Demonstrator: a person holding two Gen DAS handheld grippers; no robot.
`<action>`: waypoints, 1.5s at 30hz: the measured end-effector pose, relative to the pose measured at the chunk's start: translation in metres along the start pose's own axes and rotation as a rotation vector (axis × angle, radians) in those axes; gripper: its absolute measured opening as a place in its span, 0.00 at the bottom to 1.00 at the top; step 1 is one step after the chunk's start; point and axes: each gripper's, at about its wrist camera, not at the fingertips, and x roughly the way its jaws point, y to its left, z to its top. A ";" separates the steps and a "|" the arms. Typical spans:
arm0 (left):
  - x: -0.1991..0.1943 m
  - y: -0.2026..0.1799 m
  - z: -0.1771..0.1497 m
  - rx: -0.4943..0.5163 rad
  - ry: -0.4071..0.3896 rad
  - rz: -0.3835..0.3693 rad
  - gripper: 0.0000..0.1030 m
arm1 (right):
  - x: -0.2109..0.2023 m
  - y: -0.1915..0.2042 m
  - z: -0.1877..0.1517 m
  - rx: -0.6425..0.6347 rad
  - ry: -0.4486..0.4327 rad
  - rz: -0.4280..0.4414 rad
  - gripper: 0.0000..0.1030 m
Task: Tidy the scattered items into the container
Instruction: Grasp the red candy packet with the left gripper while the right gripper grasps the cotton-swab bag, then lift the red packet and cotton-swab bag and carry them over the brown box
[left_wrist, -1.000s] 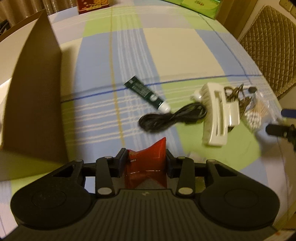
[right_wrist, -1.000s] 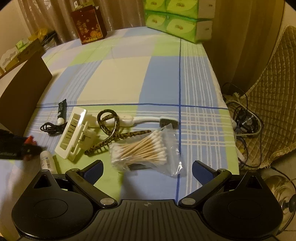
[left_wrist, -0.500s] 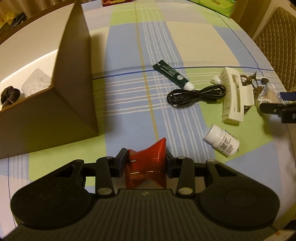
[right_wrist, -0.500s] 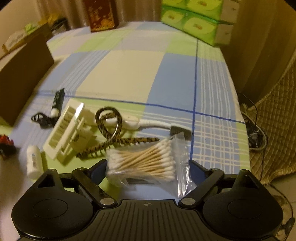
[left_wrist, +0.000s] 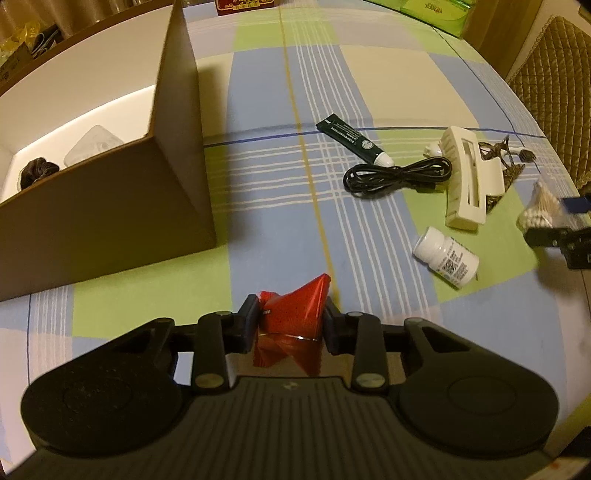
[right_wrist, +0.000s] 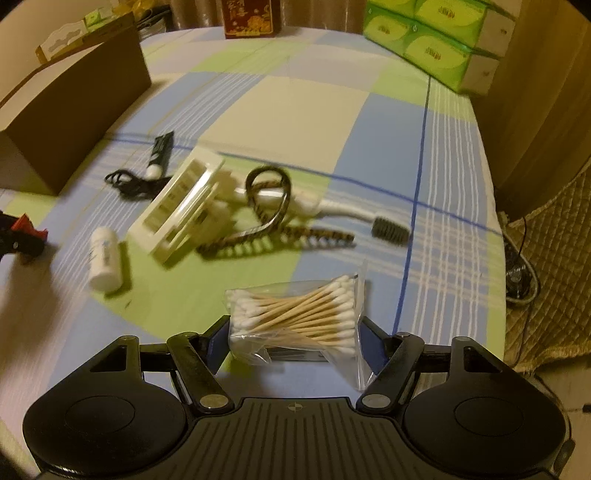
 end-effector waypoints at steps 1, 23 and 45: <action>-0.001 0.001 -0.002 -0.004 -0.001 -0.001 0.29 | -0.002 0.002 -0.003 0.001 0.003 0.002 0.66; -0.014 0.006 -0.029 0.014 -0.061 -0.095 0.61 | -0.014 0.020 -0.023 0.016 0.011 0.008 0.66; -0.018 0.012 -0.035 0.049 -0.107 -0.037 0.31 | -0.018 0.025 -0.019 -0.002 0.000 0.016 0.66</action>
